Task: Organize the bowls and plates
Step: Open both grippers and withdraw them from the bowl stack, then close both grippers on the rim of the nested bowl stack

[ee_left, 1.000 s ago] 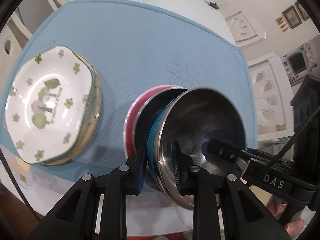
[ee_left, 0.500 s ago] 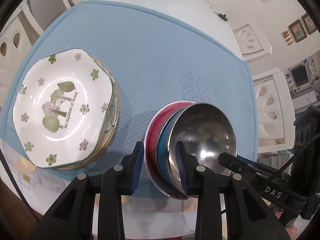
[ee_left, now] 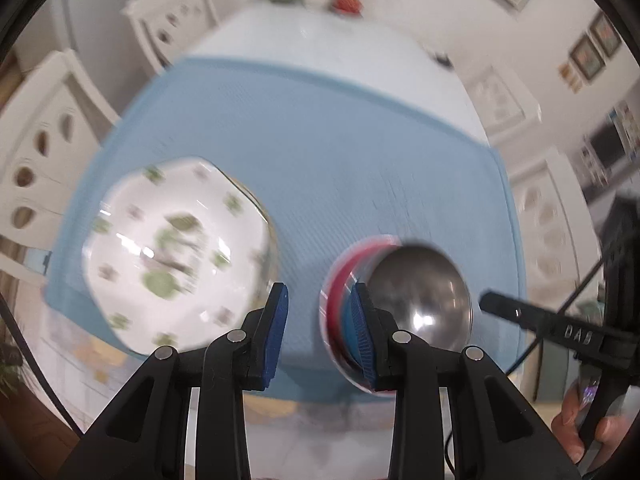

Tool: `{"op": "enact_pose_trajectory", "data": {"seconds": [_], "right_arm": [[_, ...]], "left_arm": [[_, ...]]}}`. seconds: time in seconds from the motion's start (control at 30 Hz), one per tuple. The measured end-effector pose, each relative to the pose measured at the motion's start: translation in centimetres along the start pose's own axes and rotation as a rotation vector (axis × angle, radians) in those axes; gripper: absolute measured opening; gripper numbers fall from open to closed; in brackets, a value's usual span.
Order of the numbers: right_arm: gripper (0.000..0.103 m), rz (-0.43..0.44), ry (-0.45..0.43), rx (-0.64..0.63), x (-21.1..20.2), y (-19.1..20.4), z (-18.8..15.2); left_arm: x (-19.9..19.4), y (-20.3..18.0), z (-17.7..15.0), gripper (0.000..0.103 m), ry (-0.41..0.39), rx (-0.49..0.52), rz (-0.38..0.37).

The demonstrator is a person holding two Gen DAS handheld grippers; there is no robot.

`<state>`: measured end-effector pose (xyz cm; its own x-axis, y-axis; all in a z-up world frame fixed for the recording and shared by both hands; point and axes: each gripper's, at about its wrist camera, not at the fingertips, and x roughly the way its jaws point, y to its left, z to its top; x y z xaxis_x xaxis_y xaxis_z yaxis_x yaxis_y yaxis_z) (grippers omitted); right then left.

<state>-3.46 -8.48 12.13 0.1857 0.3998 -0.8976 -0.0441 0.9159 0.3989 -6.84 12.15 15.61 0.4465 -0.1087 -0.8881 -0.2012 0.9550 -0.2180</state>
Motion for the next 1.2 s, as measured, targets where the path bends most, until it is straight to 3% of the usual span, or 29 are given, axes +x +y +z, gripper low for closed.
{"op": "enact_pose_trajectory", "data": {"seconds": [0.13,0.27,0.33,0.4,0.57,0.87,0.97,1.1,1.2], "right_arm": [[0.048,0.023,-0.035,-0.012,-1.2,0.7,0.0],[0.051,0.045,-0.056,-0.058,-2.3,1.8,-0.4],[0.052,0.053,-0.06,-0.076,-2.7,1.9,-0.6],[0.052,0.046,-0.067,-0.09,-3.0,2.0,-0.8],[0.052,0.044,-0.068,-0.107,-3.4,1.4,-1.3],[0.053,0.058,-0.055,-0.075,-3.7,-0.9,-2.1],[0.053,0.069,-0.048,-0.061,-3.4,-1.7,-2.4],[0.053,0.089,-0.017,-0.047,-1.6,-2.3,-3.0],[0.053,0.127,0.027,0.005,0.2,-3.2,-3.7]], "left_arm": [[-3.4,1.7,0.8,0.03,-0.079,-0.038,0.032],[-4.9,2.5,0.6,0.033,-0.106,-0.061,0.03],[-5.0,2.6,0.5,0.041,-0.103,-0.075,0.007],[-4.9,2.5,0.4,0.057,-0.108,-0.087,-0.007],[-5.1,0.2,0.2,0.058,-0.12,-0.04,-0.013],[-3.7,-3.6,-0.1,0.06,-0.071,0.006,-0.028],[-2.9,-4.5,-0.7,0.081,-0.035,0.028,-0.05],[-0.5,-5.0,-1.9,0.081,0.029,0.022,-0.051],[1.5,-4.7,-2.8,0.08,0.073,-0.021,-0.104]]}}
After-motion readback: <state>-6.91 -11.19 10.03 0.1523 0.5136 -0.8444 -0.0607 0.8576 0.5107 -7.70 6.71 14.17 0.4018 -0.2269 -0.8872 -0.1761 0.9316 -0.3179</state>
